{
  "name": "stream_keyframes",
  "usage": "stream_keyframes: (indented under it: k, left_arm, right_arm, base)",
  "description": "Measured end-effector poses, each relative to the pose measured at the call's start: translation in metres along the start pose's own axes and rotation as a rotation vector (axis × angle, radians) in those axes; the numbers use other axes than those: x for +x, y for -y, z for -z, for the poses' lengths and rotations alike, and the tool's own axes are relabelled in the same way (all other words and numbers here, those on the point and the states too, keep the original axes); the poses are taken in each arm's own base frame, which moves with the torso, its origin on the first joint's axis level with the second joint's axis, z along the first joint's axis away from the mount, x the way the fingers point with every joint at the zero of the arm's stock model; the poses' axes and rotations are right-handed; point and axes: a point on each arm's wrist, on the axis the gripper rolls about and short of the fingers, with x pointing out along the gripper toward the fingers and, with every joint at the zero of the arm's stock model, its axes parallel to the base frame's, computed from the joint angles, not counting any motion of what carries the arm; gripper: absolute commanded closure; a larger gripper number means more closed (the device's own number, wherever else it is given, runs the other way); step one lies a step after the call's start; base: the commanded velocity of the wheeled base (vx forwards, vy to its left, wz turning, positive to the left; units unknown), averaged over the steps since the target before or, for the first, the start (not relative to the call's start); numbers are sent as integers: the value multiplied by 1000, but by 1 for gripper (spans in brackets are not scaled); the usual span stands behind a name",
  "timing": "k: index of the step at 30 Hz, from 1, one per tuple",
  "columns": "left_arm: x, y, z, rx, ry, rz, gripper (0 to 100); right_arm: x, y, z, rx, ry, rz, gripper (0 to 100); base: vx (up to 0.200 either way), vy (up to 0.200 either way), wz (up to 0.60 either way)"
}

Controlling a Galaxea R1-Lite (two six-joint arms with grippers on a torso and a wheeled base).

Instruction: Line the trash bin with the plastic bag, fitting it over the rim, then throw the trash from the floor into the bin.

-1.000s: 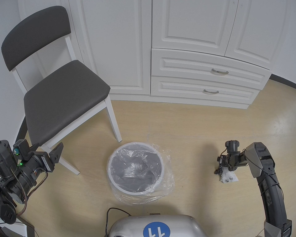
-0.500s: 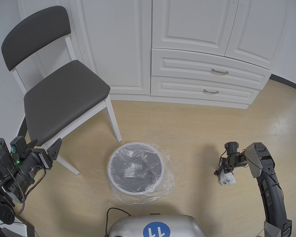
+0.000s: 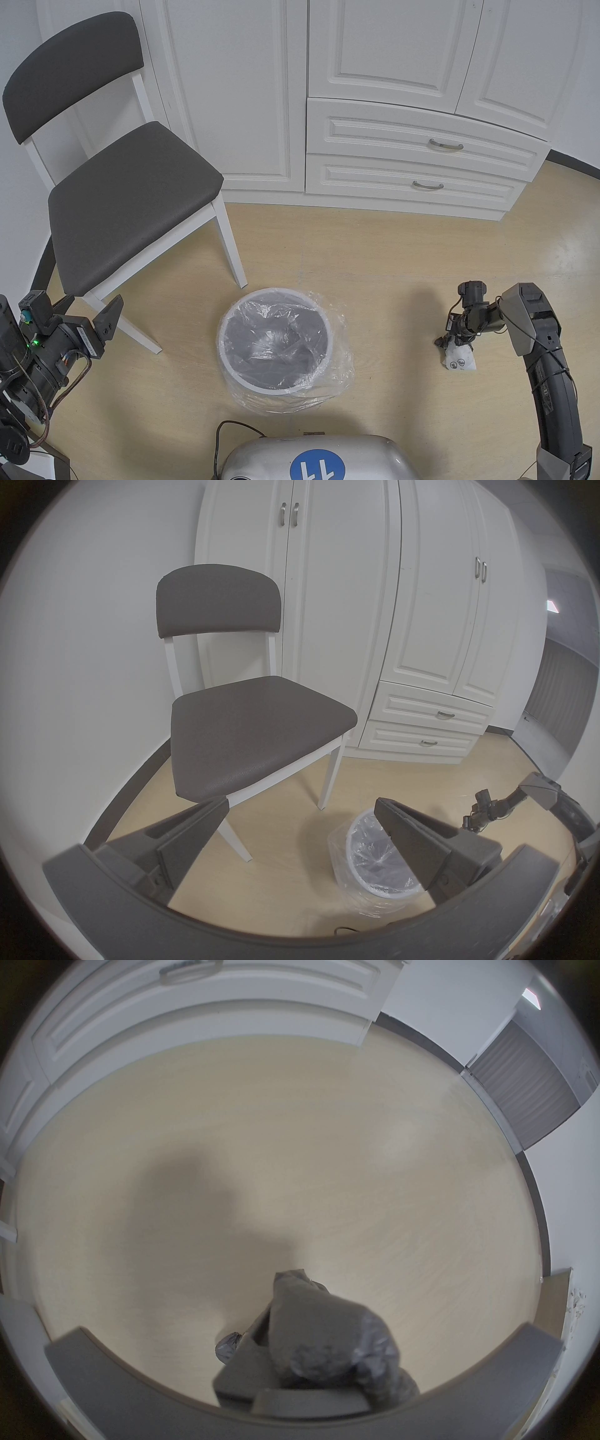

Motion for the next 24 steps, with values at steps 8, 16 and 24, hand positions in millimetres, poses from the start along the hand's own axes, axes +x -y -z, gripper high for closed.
stream_keyframes:
  k: [8, 16, 24]
  left_arm:
    - [1, 1, -4, 7, 17, 3, 0]
    - [3, 3, -11, 37, 42, -2, 0]
    - [3, 4, -15, 60, 62, -18, 0]
  right_arm:
    - [-42, 10, -17, -33, -51, -38, 100]
    - [-133, 36, -46, -181, -62, -110, 100]
    - [-253, 52, -72, -285, 67, -219, 100]
  base:
    - [0, 0, 0]
    - [0, 0, 0]
    - [0, 0, 0]
